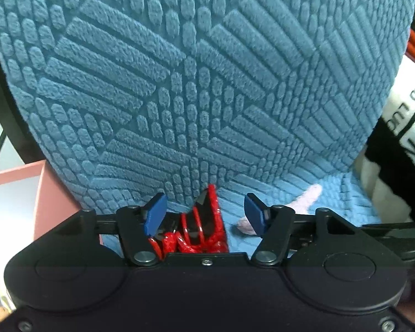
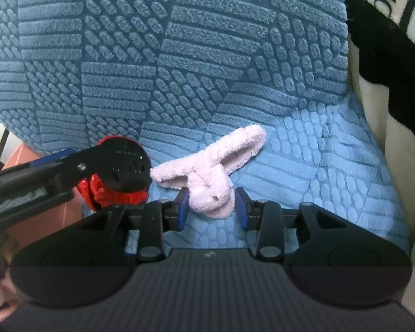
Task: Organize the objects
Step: 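Grasp the red devil figure with the left tool while the right tool grasps the pink bunny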
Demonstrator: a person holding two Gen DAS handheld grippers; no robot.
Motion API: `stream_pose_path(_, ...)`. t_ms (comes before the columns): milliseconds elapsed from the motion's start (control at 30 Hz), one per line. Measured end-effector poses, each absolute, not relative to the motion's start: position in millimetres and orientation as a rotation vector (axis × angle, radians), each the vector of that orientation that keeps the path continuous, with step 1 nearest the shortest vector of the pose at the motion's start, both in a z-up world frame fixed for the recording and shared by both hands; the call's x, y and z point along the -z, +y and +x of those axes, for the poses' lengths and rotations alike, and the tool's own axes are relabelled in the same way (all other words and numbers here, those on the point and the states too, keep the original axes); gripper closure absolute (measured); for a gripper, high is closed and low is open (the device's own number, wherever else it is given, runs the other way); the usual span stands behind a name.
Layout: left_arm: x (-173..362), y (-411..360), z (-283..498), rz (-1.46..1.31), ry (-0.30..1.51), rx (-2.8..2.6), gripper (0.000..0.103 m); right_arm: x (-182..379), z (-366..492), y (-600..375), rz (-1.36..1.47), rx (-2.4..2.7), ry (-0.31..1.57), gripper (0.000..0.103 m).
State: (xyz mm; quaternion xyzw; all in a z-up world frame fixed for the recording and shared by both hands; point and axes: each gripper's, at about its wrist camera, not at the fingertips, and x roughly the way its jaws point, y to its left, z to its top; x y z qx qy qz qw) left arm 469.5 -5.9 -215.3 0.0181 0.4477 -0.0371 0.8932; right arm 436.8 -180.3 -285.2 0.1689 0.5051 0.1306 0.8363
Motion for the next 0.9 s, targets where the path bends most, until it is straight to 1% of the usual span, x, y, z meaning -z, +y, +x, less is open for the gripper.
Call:
stream_pose_path(100,222.0,-4.8,473.4,0.049,0.947,0.071,0.052,284.2,436.0,-182.4,0.362,-0.264,1.067,0.065)
stream_pose_path(133,223.6,-4.0,474.3,0.054,0.949,0.07,0.052,283.1,435.5,-183.9,0.365,-0.258,1.065,0.065)
stream_pose_path(200,227.3,-3.8,476.1,0.075,0.954,0.065,0.058,281.1,434.6,-186.4,0.371,-0.248,1.059,0.065)
stream_pose_path(233,229.0,-3.9,476.2,0.084,0.95,0.064,0.059,280.0,434.5,-187.8,0.37,-0.244,1.059,0.065)
stream_pose_path(267,229.8,-3.9,476.0,0.086,0.946,0.069,0.062,279.6,434.1,-188.0,0.366,-0.241,1.059,0.065)
stream_pose_path(300,230.4,-4.0,475.7,0.085,0.945,0.078,0.067,279.5,433.6,-187.6,0.359,-0.239,1.059,0.065)
stream_pose_path(333,230.4,-4.7,475.2,0.088,0.945,0.086,0.069,279.4,433.4,-187.5,0.355,-0.237,1.06,0.065)
stream_pose_path(367,229.7,-5.6,474.1,0.095,0.94,0.086,0.075,279.4,433.1,-187.0,0.352,-0.236,1.06,0.065)
stream_pose_path(400,229.2,-7.4,472.6,0.107,0.937,0.09,0.078,279.2,433.4,-187.3,0.349,-0.235,1.061,0.065)
stream_pose_path(733,220.1,-15.9,447.1,0.192,0.906,0.159,0.08,283.7,425.8,-185.6,0.317,-0.231,1.056,0.065)
stream_pose_path(900,210.3,-14.6,430.6,0.193,0.91,0.196,0.081,285.1,414.0,-192.6,0.294,-0.234,1.062,0.065)
